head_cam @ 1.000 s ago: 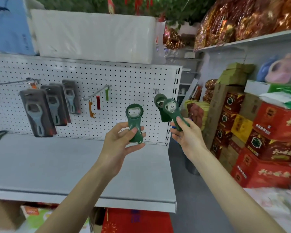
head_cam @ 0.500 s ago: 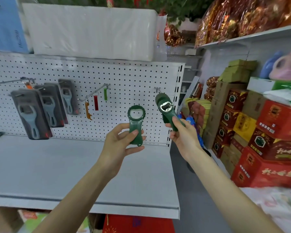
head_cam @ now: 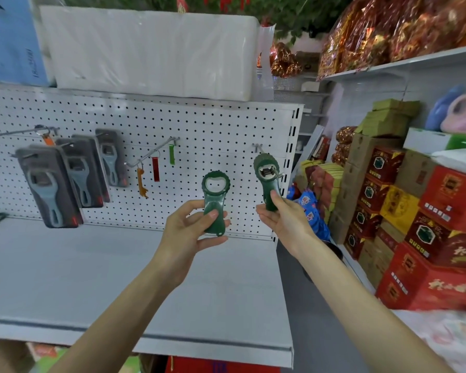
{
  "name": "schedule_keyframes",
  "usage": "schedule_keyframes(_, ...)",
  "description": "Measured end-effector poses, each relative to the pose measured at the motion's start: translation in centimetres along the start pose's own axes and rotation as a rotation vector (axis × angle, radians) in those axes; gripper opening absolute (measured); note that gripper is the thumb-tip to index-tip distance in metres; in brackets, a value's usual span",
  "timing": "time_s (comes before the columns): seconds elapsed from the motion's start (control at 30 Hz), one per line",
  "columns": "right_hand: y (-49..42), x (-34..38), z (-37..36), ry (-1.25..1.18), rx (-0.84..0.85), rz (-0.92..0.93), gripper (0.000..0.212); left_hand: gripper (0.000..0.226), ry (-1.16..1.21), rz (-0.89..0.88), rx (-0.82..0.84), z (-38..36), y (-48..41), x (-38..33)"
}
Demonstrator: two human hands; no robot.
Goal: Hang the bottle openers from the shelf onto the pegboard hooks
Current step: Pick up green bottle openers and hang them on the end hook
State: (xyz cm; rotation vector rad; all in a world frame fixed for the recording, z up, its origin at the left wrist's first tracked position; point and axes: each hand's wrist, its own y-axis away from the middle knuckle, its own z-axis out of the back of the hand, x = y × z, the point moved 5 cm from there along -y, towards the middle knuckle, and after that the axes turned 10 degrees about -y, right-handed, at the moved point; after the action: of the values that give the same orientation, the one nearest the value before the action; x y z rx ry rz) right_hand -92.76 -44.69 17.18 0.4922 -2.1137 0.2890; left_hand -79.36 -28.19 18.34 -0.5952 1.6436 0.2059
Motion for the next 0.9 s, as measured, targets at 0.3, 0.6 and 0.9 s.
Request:
schedule_keyframes(0.3, -2.3, -0.1, -0.1, -0.015, -0.03, 0.006, 0.015, 0.024, -0.008, 0.017, -0.011, 0.5, -1.2, 0.7)
schedule_keyframes(0.6, -4.0, -0.2, 0.0, -0.003, -0.04, 0.012, 0.017, 0.023, -0.005, 0.016, -0.018, 0.5, -2.4, 0.8)
schedule_keyframes(0.9, -5.4, -0.2, 0.8, 0.161, -0.18, 0.024, 0.026, 0.022, 0.015, 0.018, -0.008, 0.4, -3.4, 0.8)
